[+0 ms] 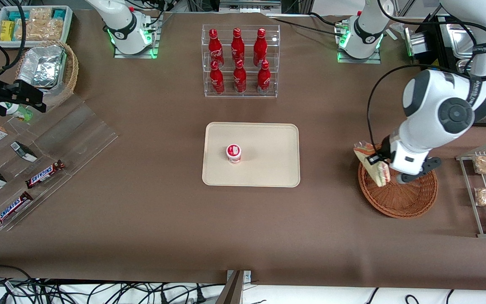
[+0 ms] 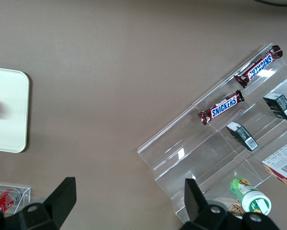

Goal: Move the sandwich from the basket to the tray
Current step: 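Carry the sandwich with the left gripper over the cream tray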

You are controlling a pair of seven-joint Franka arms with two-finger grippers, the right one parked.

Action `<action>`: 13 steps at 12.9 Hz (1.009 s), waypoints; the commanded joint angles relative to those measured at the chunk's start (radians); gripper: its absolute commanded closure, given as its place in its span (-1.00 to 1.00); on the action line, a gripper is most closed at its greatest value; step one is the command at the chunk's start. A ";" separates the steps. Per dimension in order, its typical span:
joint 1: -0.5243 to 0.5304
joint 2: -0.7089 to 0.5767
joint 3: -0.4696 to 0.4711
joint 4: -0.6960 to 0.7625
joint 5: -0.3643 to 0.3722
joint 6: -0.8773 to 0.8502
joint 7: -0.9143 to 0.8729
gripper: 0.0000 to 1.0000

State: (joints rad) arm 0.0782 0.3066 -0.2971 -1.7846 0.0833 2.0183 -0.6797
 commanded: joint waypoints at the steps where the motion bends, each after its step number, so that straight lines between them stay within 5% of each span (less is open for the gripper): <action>1: 0.008 -0.004 -0.098 0.048 0.039 -0.073 0.023 1.00; 5: -0.041 0.009 -0.233 0.050 0.107 -0.070 0.025 1.00; 13: -0.261 0.175 -0.234 0.152 0.108 -0.056 -0.012 1.00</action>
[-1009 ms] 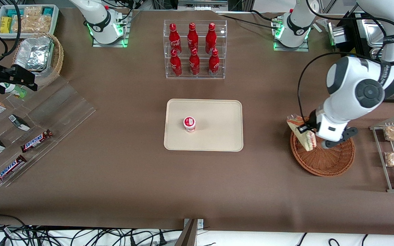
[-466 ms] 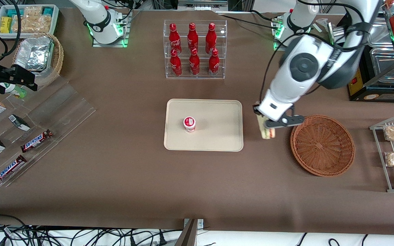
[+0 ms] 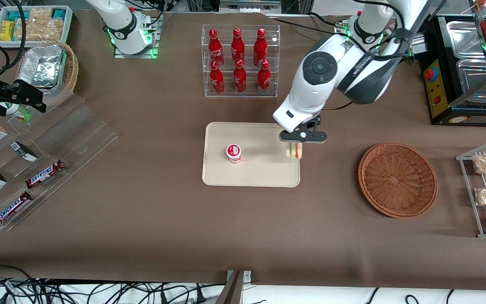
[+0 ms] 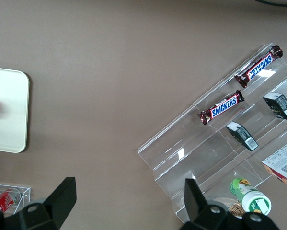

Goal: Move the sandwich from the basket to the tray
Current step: 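Carry the sandwich with the left gripper over the cream tray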

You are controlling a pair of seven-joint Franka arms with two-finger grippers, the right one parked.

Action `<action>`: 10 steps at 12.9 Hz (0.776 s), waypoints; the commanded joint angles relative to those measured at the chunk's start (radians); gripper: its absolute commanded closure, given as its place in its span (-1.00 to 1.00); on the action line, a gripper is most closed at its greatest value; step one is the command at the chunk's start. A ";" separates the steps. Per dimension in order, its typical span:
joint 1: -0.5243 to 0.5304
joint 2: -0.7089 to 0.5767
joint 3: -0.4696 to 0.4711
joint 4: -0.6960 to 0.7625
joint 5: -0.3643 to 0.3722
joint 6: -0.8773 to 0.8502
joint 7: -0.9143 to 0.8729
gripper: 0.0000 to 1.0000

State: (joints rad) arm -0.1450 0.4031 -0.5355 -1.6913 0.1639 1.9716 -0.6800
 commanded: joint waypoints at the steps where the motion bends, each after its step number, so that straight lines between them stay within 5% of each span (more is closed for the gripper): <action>1: -0.062 0.103 0.005 0.059 0.034 0.013 -0.029 1.00; 10: -0.087 0.275 0.011 0.058 0.183 0.142 -0.167 1.00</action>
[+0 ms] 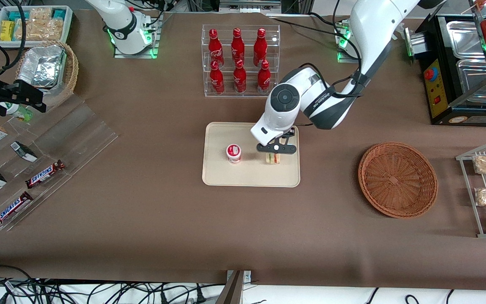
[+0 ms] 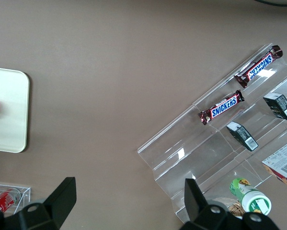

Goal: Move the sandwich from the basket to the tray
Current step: 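Lower the sandwich onto the tray beside the red cup and open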

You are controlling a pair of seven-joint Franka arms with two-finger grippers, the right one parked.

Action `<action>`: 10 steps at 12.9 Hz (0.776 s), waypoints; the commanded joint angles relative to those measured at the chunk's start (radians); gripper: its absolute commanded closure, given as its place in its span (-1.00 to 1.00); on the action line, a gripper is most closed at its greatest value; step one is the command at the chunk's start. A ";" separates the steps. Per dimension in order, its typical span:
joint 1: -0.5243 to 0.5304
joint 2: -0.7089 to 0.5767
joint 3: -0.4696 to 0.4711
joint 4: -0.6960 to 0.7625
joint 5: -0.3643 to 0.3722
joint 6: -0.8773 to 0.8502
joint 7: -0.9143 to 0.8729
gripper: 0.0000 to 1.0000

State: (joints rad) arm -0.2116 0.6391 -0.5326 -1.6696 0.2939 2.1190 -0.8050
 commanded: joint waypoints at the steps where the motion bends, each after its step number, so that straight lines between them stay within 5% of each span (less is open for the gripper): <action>1: -0.020 0.051 0.008 0.037 0.068 -0.004 -0.048 1.00; 9: -0.025 0.086 0.011 0.031 0.079 0.021 -0.057 1.00; 10: -0.025 0.088 0.011 0.031 0.079 0.021 -0.057 0.52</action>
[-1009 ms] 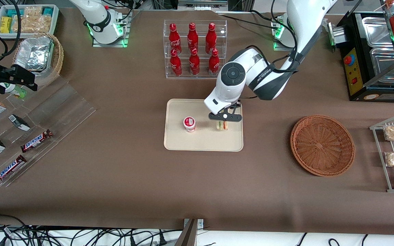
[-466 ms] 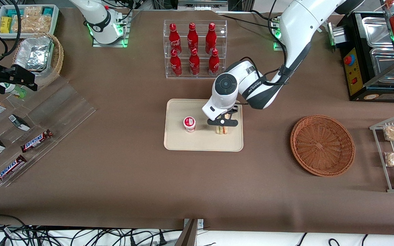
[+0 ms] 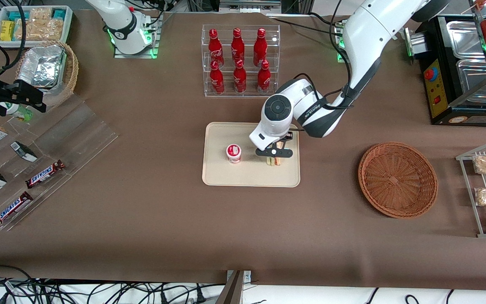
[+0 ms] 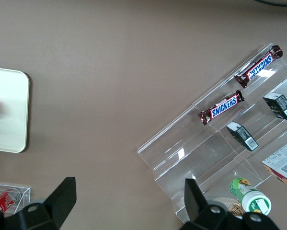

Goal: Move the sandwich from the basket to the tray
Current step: 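Lower the sandwich onto the tray beside the red cup and open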

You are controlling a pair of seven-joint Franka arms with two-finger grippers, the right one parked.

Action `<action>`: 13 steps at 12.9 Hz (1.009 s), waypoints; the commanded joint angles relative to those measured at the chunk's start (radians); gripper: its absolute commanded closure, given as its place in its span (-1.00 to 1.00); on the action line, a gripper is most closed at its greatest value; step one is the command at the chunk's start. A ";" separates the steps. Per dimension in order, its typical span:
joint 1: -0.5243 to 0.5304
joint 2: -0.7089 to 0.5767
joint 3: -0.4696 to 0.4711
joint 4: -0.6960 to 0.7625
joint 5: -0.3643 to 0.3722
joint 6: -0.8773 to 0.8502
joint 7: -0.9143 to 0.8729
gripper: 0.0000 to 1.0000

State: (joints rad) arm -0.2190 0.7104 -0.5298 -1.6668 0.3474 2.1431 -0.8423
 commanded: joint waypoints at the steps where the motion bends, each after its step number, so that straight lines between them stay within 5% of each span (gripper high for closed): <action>1: -0.017 0.017 0.010 0.027 0.027 -0.005 -0.020 0.02; 2: -0.017 0.017 0.010 0.027 0.025 -0.006 -0.021 -0.85; 3: -0.017 0.015 0.010 0.027 0.025 -0.008 -0.035 -1.00; 8: 0.000 -0.026 0.007 0.062 0.022 -0.083 -0.063 -1.00; 13: 0.085 -0.035 0.005 0.329 0.022 -0.351 -0.063 -1.00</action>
State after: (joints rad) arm -0.1533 0.6775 -0.5202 -1.4266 0.3474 1.8846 -0.8961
